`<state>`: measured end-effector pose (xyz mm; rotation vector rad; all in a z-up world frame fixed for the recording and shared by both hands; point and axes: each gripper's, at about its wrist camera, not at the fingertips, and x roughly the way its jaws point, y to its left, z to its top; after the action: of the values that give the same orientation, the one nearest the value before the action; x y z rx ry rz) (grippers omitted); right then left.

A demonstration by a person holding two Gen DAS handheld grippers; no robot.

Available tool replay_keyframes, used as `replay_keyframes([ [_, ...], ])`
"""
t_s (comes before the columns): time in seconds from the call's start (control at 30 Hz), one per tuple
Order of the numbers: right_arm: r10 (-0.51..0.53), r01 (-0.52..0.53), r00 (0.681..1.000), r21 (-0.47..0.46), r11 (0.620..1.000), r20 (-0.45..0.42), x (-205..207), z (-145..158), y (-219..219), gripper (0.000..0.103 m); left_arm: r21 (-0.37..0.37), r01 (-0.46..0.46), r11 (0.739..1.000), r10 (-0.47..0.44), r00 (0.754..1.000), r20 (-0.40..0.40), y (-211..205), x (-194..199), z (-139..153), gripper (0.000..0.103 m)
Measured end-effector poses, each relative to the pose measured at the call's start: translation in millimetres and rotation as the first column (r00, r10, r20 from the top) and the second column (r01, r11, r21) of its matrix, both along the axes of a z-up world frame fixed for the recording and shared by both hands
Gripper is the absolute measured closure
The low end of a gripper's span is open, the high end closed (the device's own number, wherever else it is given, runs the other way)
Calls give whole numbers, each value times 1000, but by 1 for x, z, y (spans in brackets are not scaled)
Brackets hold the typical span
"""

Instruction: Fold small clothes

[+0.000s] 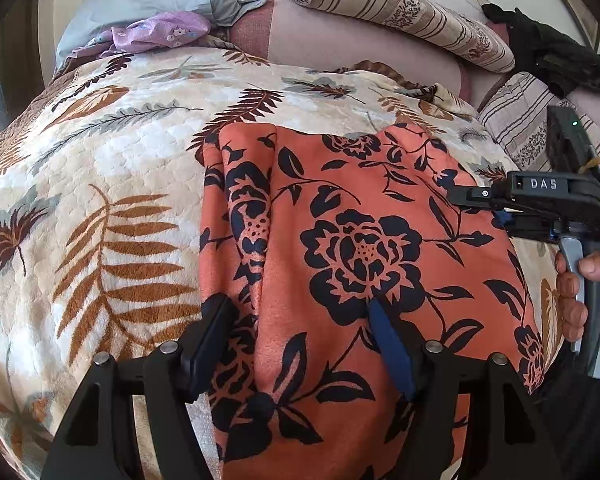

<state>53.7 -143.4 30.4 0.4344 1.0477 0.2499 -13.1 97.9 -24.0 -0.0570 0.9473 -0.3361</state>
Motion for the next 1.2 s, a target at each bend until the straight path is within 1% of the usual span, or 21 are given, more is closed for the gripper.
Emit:
replay_keyframes([
  [0.03, 25, -21, 999, -113, 993, 34, -3, 4, 13, 70, 0, 1, 1000, -1, 1000, -1, 0, 0, 0, 32],
  [0.07, 40, -35, 999, -173, 984, 31, -2, 0, 18, 69, 2, 1, 1000, -1, 1000, -1, -1, 1, 0, 32],
  [0.1, 22, -20, 1000, -155, 988, 10, 0, -7, 15, 66, 8, 0, 1000, 0, 1000, 0, -2, 2, 0, 32],
  [0.13, -29, 28, 1000, -99, 995, -11, 1, -11, 4, 51, 8, -2, 1000, 2, 1000, 0, -3, 2, 0, 31],
  [0.17, -85, 83, 996, -45, 996, -41, -1, -15, -7, 28, 6, -4, 1000, 4, 1000, 0, -2, 1, 0, 31],
  [0.2, -106, 106, 992, 7, 994, -67, -4, -18, -13, 23, 5, -3, 1000, 3, 1000, 1, -2, 1, 0, 31],
  [0.47, 8, 4, 996, 136, 991, -83, -57, -19, -11, 25, 9, -6, 1000, 6, 1000, 5, -3, 0, -1, 31],
  [0.53, 88, -86, 994, 32, 996, -68, -65, -24, 6, 43, 13, -2, 1000, 1, 1000, 5, -4, 0, -1, 30],
  [0.6, 82, -79, 994, 39, 996, -72, -65, -21, 7, 48, 22, -5, 1000, 5, 1000, 14, -4, -1, -1, 30],
  [0.7, 55, -53, 996, 33, 998, -73, -65, -15, 8, 44, 7, -15, 1000, 15, 1000, 15, -1, -1, 1, 30],
  [0.77, 54, -49, 996, 78, 996, -70, -69, -14, 6, 31, -41, -27, 999, 28, 999, 23, 6, -4, 9, 30],
  [0.83, 49, -40, 996, 115, 993, -70, -76, -17, 2, 30, -167, -54, 985, 66, 996, 67, 24, -14, 24, 30],
  [0.87, 46, -35, 996, 128, 991, -77, -79, -20, -2, 29, -233, -70, 970, 90, 993, 79, 36, -19, 28, 24],
  [0.9, 40, -29, 996, 142, 989, -81, -82, -23, -5, 29, -284, -89, 955, 112, 992, 65, 47, -21, 29, 19],
  [0.93, 35, -22, 997, 164, 986, -75, -86, -26, -9, 29, -325, -105, 940, 113, 994, 7, 55, -19, 22, 13],
  [0.97, 31, -18, 997, 189, 982, -69, -89, -28, -13, 29, -351, -106, 930, 71, 991, -110, 58, -11, 7, 13],
  [1.0, 29, -14, 997, 207, 978, -66, -90, -30, -15, 29, -373, -110, 921, 3, 961, -276, 56, -3, -20, 15],
  [1.03, 28, -14, 998, 216, 976, -63, -91, -30, -17, 29, -365, -134, 921, 22, 956, -293, 58, -5, -28, 28],
  [1.07, 32, -17, 997, 215, 977, -65, -91, -30, -17, 29, -334, -124, 934, 32, 963, -267, 59, -8, -21, 37],
  [1.13, 42, -28, 997, 204, 979, -65, -90, -28, -16, 29, -332, -113, 936, 27, 967, -252, 61, -11, -10, 43],
  [1.2, 49, -34, 997, 209, 977, -64, -88, -27, -15, 29, -351, -144, 925, 55, 967, -250, 68, -15, -5, 43],
])
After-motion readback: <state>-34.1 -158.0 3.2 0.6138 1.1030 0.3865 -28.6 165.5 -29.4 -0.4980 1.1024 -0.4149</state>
